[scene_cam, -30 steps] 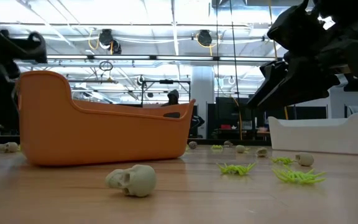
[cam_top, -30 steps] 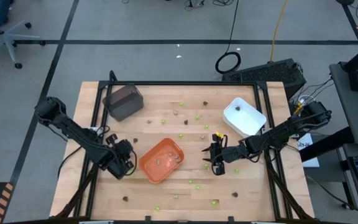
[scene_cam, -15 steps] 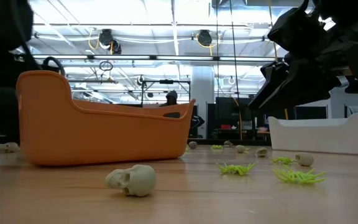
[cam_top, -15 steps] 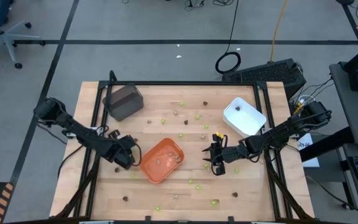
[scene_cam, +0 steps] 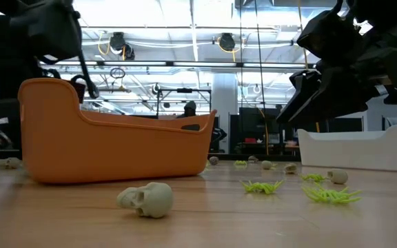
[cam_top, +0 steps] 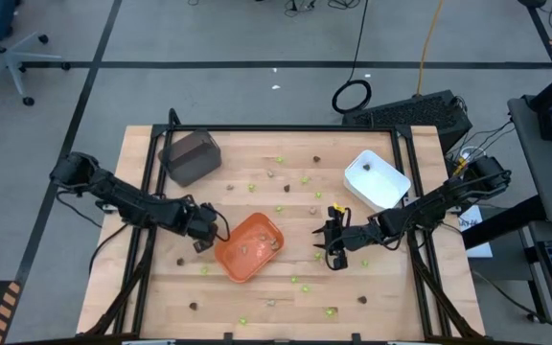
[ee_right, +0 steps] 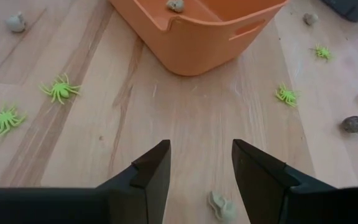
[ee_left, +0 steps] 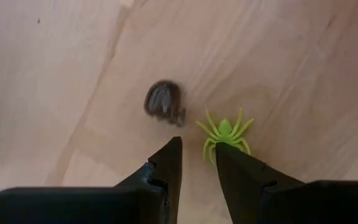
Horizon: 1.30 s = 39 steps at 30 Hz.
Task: Sort Halloween decoration
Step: Put the green spider toy into the black bin
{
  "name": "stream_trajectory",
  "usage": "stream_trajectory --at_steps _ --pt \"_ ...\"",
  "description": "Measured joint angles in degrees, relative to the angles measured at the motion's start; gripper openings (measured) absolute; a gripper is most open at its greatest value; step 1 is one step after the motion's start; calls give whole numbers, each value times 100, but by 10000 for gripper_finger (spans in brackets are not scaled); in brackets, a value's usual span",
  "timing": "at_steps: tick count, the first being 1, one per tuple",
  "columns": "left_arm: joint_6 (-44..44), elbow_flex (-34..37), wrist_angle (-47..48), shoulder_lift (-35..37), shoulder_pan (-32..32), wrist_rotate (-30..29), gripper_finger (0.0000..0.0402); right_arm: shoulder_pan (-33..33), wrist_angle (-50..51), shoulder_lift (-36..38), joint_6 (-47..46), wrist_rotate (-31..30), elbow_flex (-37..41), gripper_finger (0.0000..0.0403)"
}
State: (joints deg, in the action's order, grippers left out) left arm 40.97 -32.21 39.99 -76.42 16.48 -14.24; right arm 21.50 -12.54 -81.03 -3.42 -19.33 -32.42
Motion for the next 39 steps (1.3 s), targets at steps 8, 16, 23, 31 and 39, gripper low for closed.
stream_trajectory --at_steps 8,16,23,31,39 --pt "-390 0 -5 -2 -147 128 10 0 75 0 -42 0 0 155" --pt "-100 -26 315 116 -75 228 1 0 40 0 -132 -12 0 155" --pt "61 -313 777 630 220 189 0 0 26 0 -201 -37 0 155" --pt "358 -321 921 1298 546 -172 0 0 20 0 -300 -45 0 155" --pt "-174 -321 193 1891 963 -762 0 0 2 0 -300 -48 0 155"
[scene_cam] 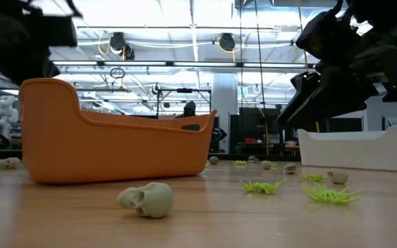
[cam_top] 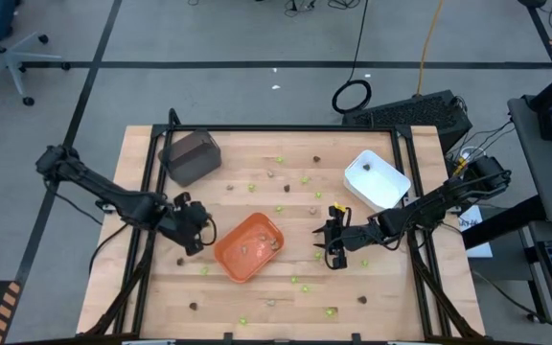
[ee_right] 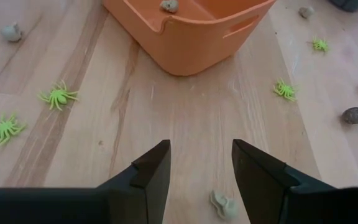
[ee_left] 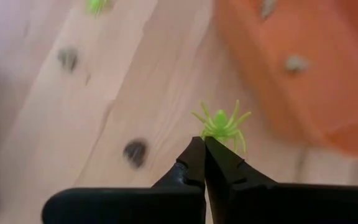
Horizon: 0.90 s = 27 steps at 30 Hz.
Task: Sort Halloween decoration
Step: Put the green spider toy into the black bin
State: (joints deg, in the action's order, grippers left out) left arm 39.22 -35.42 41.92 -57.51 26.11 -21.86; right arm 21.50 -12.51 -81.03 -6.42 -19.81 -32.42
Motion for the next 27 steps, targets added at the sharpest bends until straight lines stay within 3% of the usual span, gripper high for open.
stream_trajectory --at_steps 5,11,27 --pt "-785 0 -792 258 181 -279 0 -1 -80 0 0 -2 0 155" --pt "-2417 0 -1884 362 334 -354 0 -1 -346 0 2 -7 0 155" --pt "-5391 0 -2406 358 365 -448 0 -2 -632 0 2 -7 0 155"
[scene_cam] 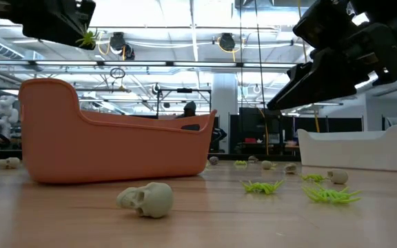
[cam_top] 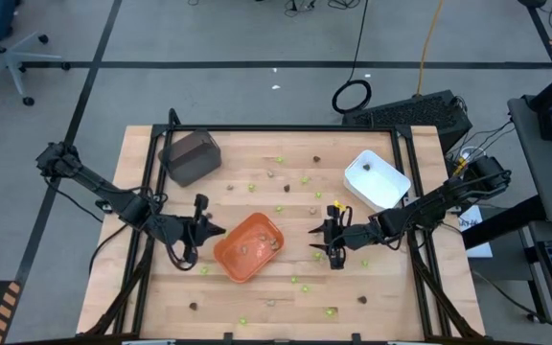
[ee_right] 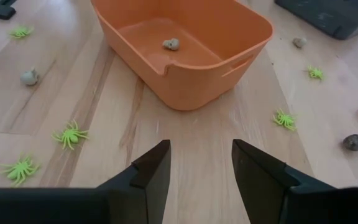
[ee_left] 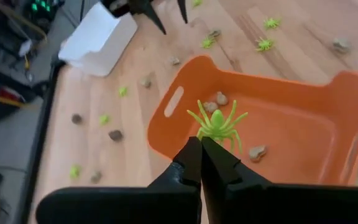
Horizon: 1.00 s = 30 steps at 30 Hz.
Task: Sort Halloween decoration
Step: Put the green spider toy into the black bin
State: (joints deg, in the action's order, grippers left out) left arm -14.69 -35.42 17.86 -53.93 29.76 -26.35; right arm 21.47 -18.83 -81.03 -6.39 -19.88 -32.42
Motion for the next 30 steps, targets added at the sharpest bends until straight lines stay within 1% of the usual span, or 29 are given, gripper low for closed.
stream_trajectory --at_steps 8,15,17,20,23,30 --pt "-845 0 -229 -2 -2 -4 0 2 2 0 238 20 0 155" --pt "-813 0 -315 -2 -2 -4 0 0 31 0 302 55 0 155" --pt "-674 0 -430 -2 -2 -5 0 2 31 0 302 61 0 155" --pt "-360 0 -570 -2 -2 -4 0 1 28 0 302 63 0 155" --pt "258 0 -621 -3 -2 -7 0 0 26 0 278 61 0 155" --pt "2607 0 -677 -4 -7 -191 0 0 -36 0 260 55 0 155"
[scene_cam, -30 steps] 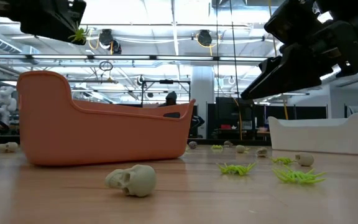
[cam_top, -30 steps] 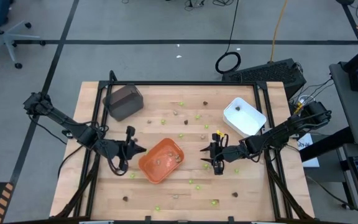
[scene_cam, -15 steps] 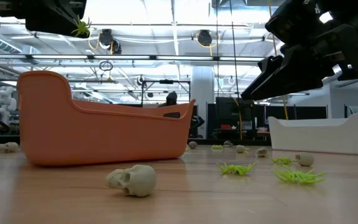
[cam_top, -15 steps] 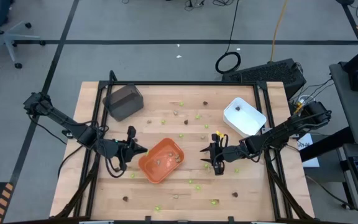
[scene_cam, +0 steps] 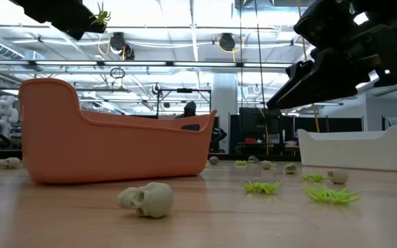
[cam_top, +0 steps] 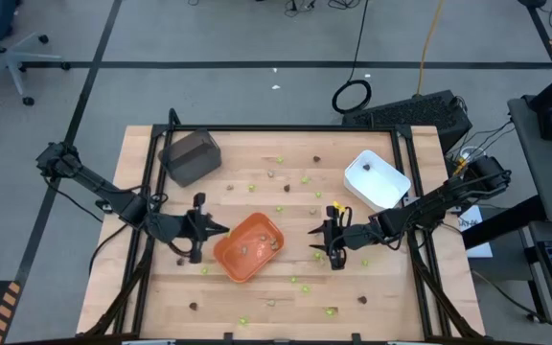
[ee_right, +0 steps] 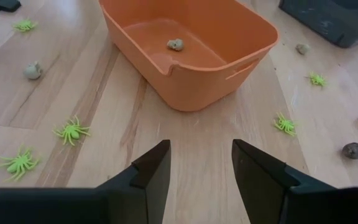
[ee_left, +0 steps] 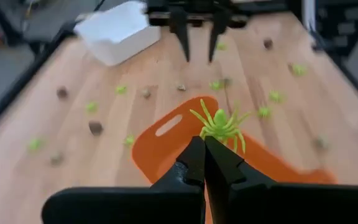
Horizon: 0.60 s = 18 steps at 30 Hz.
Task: Sort Halloween decoration
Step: Put the green spider toy into the black bin
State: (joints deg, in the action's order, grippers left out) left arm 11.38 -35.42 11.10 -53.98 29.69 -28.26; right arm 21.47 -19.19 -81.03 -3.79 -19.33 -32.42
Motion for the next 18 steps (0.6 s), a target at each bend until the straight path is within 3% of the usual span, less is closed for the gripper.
stream_trajectory --at_steps 10,15,18 --pt "2060 0 150 0 0 -180 0 1 -125 0 -4 -5 0 155" --pt "2283 2 374 0 -97 -715 0 2 -246 0 -4 -7 0 155" --pt "2280 2 598 7 -470 -705 0 1 -244 0 -4 -11 0 155"
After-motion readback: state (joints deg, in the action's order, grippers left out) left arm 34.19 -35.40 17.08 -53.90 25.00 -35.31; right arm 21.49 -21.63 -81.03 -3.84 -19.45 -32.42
